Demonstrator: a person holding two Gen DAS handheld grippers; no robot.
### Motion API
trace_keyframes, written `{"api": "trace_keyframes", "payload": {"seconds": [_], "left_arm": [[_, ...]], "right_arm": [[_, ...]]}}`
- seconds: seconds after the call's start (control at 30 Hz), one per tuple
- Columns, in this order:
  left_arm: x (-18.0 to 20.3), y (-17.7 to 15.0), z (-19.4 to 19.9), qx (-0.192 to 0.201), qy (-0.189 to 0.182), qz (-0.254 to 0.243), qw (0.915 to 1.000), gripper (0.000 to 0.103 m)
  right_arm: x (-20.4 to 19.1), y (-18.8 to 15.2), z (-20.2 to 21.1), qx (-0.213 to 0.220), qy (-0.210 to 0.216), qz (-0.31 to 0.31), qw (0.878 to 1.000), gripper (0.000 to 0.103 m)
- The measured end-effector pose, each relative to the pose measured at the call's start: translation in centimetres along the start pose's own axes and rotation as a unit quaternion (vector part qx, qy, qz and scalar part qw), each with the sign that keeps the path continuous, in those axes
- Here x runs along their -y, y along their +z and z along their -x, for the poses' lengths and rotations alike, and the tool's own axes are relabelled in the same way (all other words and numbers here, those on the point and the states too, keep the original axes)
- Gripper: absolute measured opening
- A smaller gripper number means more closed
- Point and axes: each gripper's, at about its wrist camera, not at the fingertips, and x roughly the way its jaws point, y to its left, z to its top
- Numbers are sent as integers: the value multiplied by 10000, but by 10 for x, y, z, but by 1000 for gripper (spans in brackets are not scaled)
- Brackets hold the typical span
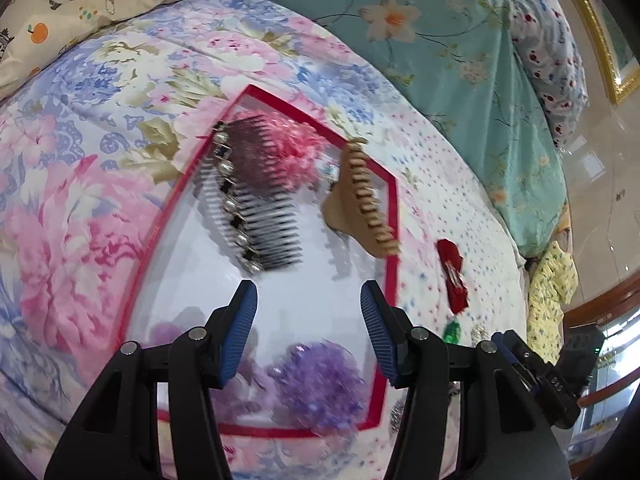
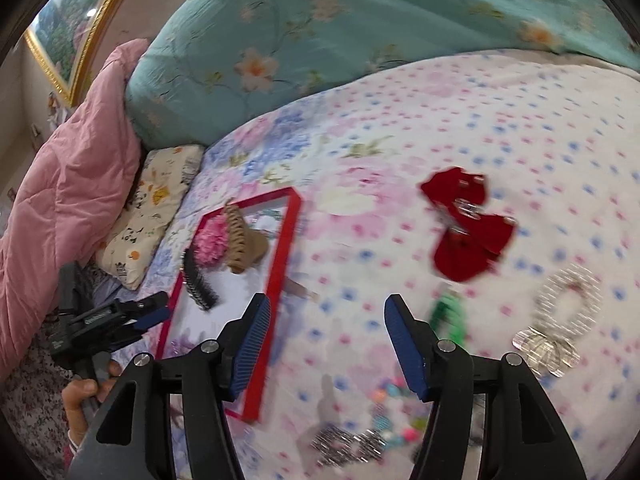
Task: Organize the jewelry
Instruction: 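Move left tool to green braided hair tie while right tool reaches pearl bracelet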
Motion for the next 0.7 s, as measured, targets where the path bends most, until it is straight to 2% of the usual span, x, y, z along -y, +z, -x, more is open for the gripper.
{"api": "trace_keyframes", "payload": {"seconds": [0.2, 0.27, 0.7], "left_arm": [[26, -17, 4, -112, -127, -214, 9996, 53], [35, -24, 4, -125, -167, -276, 9994, 65], [93, -57, -7, -484, -368, -804, 9949, 65]], "right_arm": [[32, -17, 28, 76, -228, -239, 9994, 63], [42, -22, 37, 108, -294, -325, 9990, 63], [84, -42, 73, 309, -569, -761, 9950, 64]]}}
